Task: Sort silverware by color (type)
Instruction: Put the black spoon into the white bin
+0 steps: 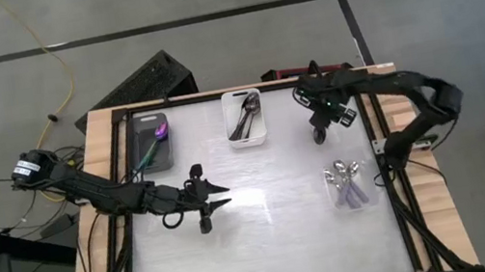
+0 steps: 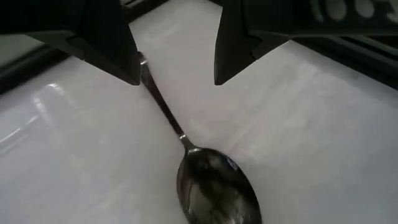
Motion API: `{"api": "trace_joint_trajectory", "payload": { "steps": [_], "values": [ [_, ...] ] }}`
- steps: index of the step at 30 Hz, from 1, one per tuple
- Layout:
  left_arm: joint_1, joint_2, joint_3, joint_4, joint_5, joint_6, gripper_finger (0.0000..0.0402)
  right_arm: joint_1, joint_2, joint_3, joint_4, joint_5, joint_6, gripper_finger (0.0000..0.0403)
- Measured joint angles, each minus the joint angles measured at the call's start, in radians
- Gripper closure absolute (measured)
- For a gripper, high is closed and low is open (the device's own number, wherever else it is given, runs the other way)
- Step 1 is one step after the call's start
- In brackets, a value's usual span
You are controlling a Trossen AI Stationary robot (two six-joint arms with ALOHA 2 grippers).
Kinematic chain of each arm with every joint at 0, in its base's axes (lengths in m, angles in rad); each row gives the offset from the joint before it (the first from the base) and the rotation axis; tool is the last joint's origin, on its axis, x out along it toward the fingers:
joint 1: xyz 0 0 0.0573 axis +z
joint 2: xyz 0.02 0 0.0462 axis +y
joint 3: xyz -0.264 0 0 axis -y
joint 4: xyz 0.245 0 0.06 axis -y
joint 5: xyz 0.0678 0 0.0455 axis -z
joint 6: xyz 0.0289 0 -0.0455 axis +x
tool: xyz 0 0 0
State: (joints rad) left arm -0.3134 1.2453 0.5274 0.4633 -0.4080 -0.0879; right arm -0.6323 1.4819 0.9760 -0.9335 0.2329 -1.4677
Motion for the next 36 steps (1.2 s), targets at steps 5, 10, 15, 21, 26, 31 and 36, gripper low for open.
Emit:
{"api": "trace_joint_trajectory", "payload": {
  "steps": [5, 10, 15, 21, 26, 31, 36],
  "values": [
    [0.000, 0.000, 0.000, -0.006, 0.001, 0.037, 0.0285, -0.025, 0.114, 0.000, 0.061, 0.006, 0.002, 0.0178],
    [0.000, 0.000, 0.000, -0.007, 0.011, 0.058, 0.0285, -0.025, 0.186, 0.001, 0.134, 0.013, 0.000, 0.0178],
    [0.000, 0.000, 0.000, -0.021, 0.012, 0.053, 0.0285, -0.023, 0.240, 0.001, 0.118, 0.002, 0.000, 0.0192],
    [0.000, 0.000, 0.000, -0.027, 0.012, 0.052, 0.0285, -0.017, 0.250, 0.002, 0.136, -0.037, 0.061, 0.0277],
    [0.000, 0.000, 0.000, -0.027, 0.012, 0.040, 0.0285, -0.017, 0.250, 0.003, 0.152, -0.078, 0.123, 0.0374],
    [0.000, 0.000, 0.000, -0.028, 0.012, -0.014, 0.0285, 0.003, 0.196, -0.001, 0.133, -0.089, 0.135, 0.0370],
    [0.000, 0.000, 0.000, -0.028, 0.006, -0.064, 0.0285, 0.063, 0.030, 0.000, 0.111, -0.148, 0.162, 0.0371]
  ]
}}
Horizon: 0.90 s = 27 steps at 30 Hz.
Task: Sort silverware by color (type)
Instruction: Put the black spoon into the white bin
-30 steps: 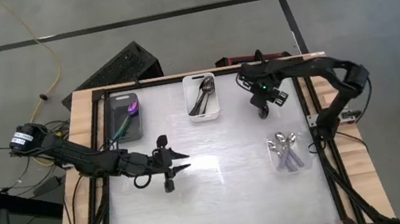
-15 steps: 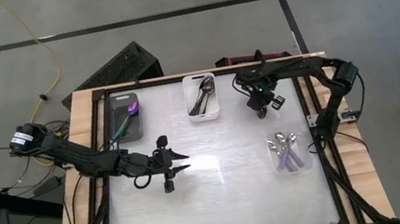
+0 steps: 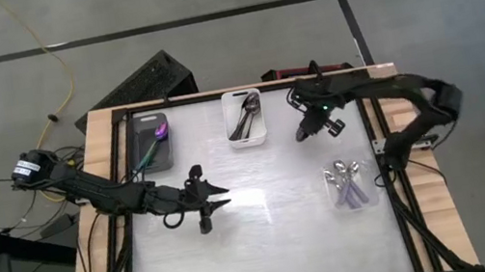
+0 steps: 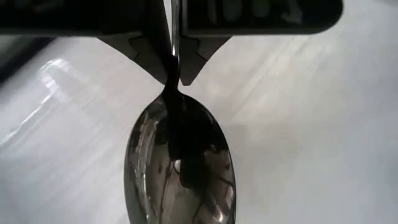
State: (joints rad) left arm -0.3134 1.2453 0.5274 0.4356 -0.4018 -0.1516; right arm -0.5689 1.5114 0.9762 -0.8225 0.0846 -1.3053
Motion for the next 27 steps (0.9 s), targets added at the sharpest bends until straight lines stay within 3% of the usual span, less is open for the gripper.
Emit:
{"api": "trace_joint_trajectory", "payload": {
  "steps": [6, 10, 13, 16, 22, 27],
  "values": [
    [0.000, 0.000, 0.000, 0.046, -0.030, -0.018, 0.0285, 0.091, -0.219, 0.001, -0.015, -0.238, 0.165, 0.0371],
    [0.001, 0.001, 0.000, 0.146, -0.030, 0.012, 0.0285, 0.147, -0.336, 0.001, 0.015, -0.514, 0.315, 0.0370],
    [0.001, 0.047, 0.001, 0.303, -0.027, 0.071, 0.0285, 0.198, -0.387, 0.001, 0.105, -0.724, 0.424, 0.0370],
    [0.011, 0.146, 0.002, 0.539, 0.052, 0.152, 0.0285, 0.263, -0.403, 0.001, 0.257, -0.872, 0.518, 0.0371],
    [0.068, 0.403, 0.035, 0.952, 0.257, 0.182, 0.0285, 0.440, -0.345, 0.001, 0.570, -0.933, 0.600, 0.0371],
    [0.121, 0.536, 0.139, 1.005, 0.342, 0.151, 0.0285, 0.559, -0.251, 0.001, 0.797, -0.917, 0.674, 0.0370]
  ]
}}
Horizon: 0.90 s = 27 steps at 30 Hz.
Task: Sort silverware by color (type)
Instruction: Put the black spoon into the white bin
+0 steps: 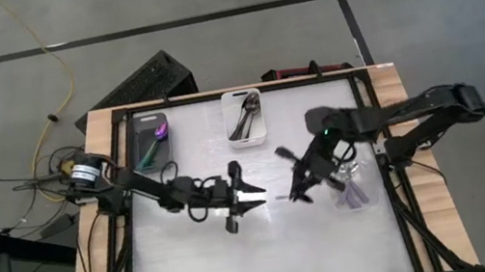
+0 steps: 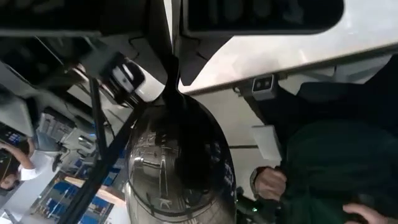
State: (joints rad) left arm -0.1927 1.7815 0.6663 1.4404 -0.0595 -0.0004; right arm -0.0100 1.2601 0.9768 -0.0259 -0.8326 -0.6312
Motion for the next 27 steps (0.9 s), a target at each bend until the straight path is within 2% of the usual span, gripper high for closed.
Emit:
{"api": "trace_joint_trajectory", "payload": {
  "steps": [4, 9, 14, 17, 22, 24, 27],
  "values": [
    [0.046, 0.026, 0.071, -0.079, 0.129, -0.041, 0.0285, 0.044, 0.076, 0.000, 0.137, 0.069, 0.097, 0.0369],
    [0.082, 0.026, 0.143, -0.226, 0.231, -0.081, 0.0285, 0.058, 0.143, 0.000, 0.227, 0.074, 0.137, 0.0368],
    [0.099, 0.026, 0.190, -0.365, 0.369, -0.091, 0.0285, 0.049, 0.173, 0.000, 0.222, 0.070, 0.139, 0.0368],
    [0.105, 0.026, 0.191, -0.392, 0.366, -0.093, 0.0285, 0.050, 0.183, 0.000, 0.218, 0.059, 0.145, 0.0368],
    [0.132, 0.026, 0.191, -0.414, 0.279, -0.134, 0.0285, 0.066, 0.179, 0.001, 0.189, 0.030, 0.171, 0.0368],
    [0.146, 0.026, 0.191, -0.413, 0.310, -0.140, 0.0285, 0.074, 0.177, 0.000, 0.155, 0.028, 0.171, 0.0367],
    [0.159, 0.026, 0.191, -0.412, 0.442, -0.141, 0.0285, 0.077, 0.173, 0.000, 0.112, 0.023, 0.170, 0.0367]
  ]
}}
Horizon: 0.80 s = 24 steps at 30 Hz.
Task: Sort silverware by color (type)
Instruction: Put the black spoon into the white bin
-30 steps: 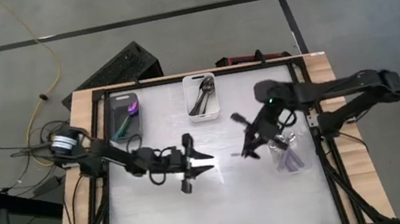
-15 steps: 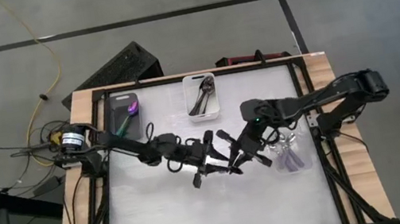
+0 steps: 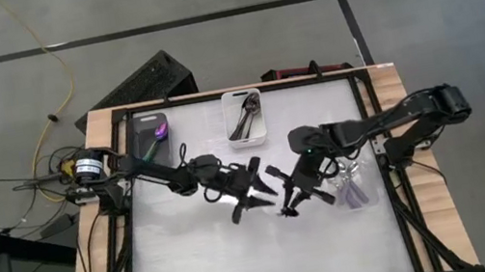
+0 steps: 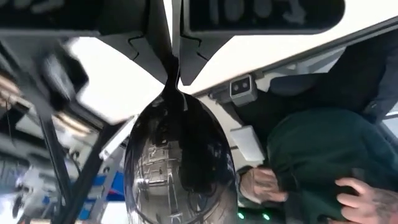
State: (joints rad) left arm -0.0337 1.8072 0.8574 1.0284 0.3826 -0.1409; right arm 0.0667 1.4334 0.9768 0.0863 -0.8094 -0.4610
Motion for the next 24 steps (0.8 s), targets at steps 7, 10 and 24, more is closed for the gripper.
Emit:
{"api": "trace_joint_trajectory", "payload": {
  "steps": [7, 10, 24],
  "values": [
    [-0.003, 0.000, 0.000, 0.000, 0.100, 0.010, 0.0285, -0.017, 0.000, 0.000, -0.025, 0.037, -0.040, 0.0367],
    [-0.007, 0.000, 0.000, -0.003, 0.100, 0.016, 0.0285, -0.031, 0.000, 0.000, 0.003, 0.055, -0.040, 0.0367],
    [-0.004, 0.000, -0.001, -0.046, 0.073, 0.051, 0.0319, -0.057, 0.000, 0.000, 0.045, 0.103, -0.026, 0.0367]
  ]
}}
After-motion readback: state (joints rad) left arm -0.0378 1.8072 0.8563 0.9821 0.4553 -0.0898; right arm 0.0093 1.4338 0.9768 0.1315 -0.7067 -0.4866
